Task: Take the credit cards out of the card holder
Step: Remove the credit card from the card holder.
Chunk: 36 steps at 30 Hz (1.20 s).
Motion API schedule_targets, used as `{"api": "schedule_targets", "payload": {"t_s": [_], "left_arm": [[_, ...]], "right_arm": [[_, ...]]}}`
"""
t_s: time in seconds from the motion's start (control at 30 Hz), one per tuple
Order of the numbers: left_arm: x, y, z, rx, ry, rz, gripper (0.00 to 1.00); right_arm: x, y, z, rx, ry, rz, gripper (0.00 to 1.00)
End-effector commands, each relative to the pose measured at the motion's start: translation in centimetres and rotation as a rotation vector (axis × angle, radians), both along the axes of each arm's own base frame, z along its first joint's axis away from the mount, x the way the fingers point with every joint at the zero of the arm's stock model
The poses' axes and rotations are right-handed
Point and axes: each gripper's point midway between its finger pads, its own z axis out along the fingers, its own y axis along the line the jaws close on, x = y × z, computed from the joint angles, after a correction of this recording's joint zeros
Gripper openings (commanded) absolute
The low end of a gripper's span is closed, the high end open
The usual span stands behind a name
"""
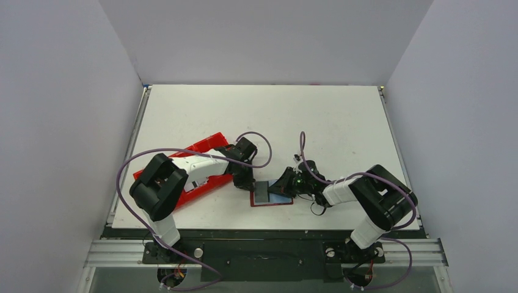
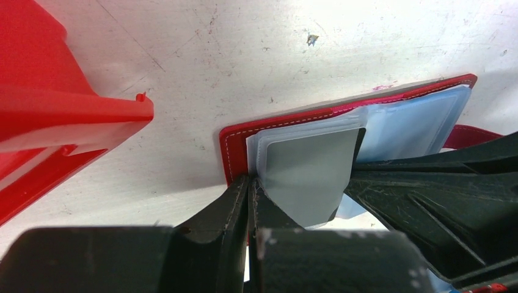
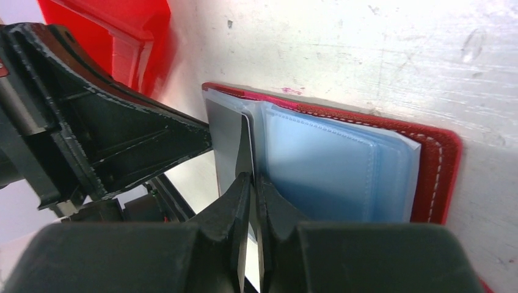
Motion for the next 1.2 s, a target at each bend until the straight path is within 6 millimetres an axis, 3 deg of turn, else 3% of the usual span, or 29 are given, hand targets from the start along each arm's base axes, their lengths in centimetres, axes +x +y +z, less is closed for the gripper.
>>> {"api": "schedule_targets", "payload": {"t_s": [0.0, 0.33, 0.63, 1.17], "left_arm": [[-1.4, 1.5, -5.9, 0.127, 0.036, -0.016, 0.00], [-1.4, 1.7, -6.1, 0.145, 0.040, -0.016, 0.00], [-1.4, 2.4, -6.5, 0.164, 0.049, -0.009, 0.00], [-1.5, 2.6, -6.4, 0.168, 0.049, -0.007, 0.00]], "right_arm": [[0.1, 3.3, 3.8, 0.125, -0.092, 0.109, 0.04], [0.5, 1.6, 2.8, -0.045, -0.138, 0.093, 0.00], [1.1, -1.2, 2.4, -0.208, -0.177, 0.032, 0.00], [1.0, -2.8, 1.5, -0.253, -0.170, 0.020, 0.00]]}}
